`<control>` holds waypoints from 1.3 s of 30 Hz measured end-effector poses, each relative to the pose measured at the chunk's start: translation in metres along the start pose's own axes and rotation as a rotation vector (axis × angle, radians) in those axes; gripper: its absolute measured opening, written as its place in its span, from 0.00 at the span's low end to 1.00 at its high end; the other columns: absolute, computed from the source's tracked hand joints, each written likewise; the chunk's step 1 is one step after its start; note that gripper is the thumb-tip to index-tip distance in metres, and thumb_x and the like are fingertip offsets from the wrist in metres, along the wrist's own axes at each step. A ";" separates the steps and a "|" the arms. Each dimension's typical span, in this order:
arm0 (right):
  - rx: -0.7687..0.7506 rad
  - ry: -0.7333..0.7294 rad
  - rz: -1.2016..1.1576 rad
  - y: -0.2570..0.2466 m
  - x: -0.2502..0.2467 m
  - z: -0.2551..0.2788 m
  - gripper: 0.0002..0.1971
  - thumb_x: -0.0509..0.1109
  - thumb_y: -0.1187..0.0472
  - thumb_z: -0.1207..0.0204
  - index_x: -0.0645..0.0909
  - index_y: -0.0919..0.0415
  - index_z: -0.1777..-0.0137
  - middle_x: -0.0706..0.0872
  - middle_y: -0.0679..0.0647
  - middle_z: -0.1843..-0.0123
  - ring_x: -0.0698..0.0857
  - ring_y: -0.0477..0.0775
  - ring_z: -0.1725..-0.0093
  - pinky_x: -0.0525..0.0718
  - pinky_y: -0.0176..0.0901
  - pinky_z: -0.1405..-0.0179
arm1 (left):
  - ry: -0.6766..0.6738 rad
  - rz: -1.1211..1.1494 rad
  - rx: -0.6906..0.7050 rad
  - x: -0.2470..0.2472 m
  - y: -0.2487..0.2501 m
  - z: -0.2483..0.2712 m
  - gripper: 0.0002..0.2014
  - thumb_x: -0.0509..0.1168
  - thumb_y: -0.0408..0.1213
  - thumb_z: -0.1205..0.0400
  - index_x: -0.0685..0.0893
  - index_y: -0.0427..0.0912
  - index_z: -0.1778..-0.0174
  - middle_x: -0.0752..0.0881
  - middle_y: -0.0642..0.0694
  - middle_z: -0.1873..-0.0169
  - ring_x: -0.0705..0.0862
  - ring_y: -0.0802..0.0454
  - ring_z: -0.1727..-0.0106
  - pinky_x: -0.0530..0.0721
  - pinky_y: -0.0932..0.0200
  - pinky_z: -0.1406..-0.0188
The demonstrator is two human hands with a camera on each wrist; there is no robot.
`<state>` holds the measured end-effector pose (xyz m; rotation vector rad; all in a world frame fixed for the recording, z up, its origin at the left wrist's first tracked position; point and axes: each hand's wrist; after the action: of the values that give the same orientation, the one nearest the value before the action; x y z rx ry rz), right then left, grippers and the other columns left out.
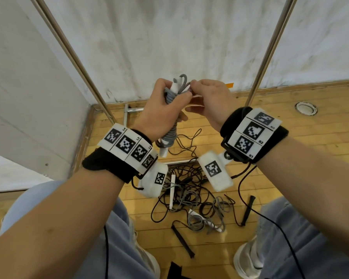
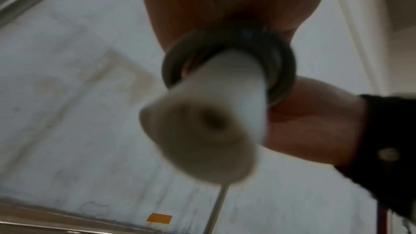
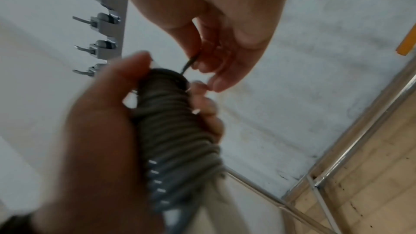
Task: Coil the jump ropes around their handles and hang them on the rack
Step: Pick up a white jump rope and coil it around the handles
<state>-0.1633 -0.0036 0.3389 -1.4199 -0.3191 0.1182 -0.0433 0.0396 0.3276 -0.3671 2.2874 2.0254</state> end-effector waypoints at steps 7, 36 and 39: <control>-0.036 0.077 -0.086 0.004 -0.001 -0.005 0.10 0.61 0.66 0.17 0.77 0.69 0.60 0.85 0.60 0.61 0.87 0.51 0.68 0.87 0.38 0.64 | 0.040 0.049 -0.041 -0.002 -0.008 -0.005 0.06 0.59 0.38 0.13 0.73 0.44 0.42 0.86 0.43 0.53 0.87 0.46 0.55 0.87 0.51 0.50; -0.094 -0.074 0.070 0.013 -0.001 -0.007 0.10 0.61 0.64 0.19 0.80 0.62 0.61 0.82 0.52 0.75 0.81 0.52 0.73 0.82 0.42 0.72 | 0.083 0.063 -0.042 -0.006 -0.013 0.002 0.15 0.73 0.38 0.22 0.71 0.48 0.50 0.87 0.50 0.69 0.85 0.47 0.73 0.84 0.54 0.75; -0.136 -0.045 0.104 0.010 0.000 -0.007 0.10 0.62 0.66 0.20 0.81 0.64 0.62 0.82 0.54 0.74 0.82 0.53 0.72 0.83 0.44 0.69 | 0.114 0.047 -0.023 -0.006 -0.015 0.000 0.12 0.74 0.37 0.22 0.75 0.45 0.53 0.87 0.49 0.68 0.88 0.48 0.69 0.86 0.56 0.70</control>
<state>-0.1601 -0.0091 0.3280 -1.5704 -0.2946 0.2167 -0.0339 0.0389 0.3147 -0.4459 2.3608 2.1069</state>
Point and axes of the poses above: each hand's wrist, its own z-axis away from the middle knuckle, its own x-axis out of the palm, y = z × x
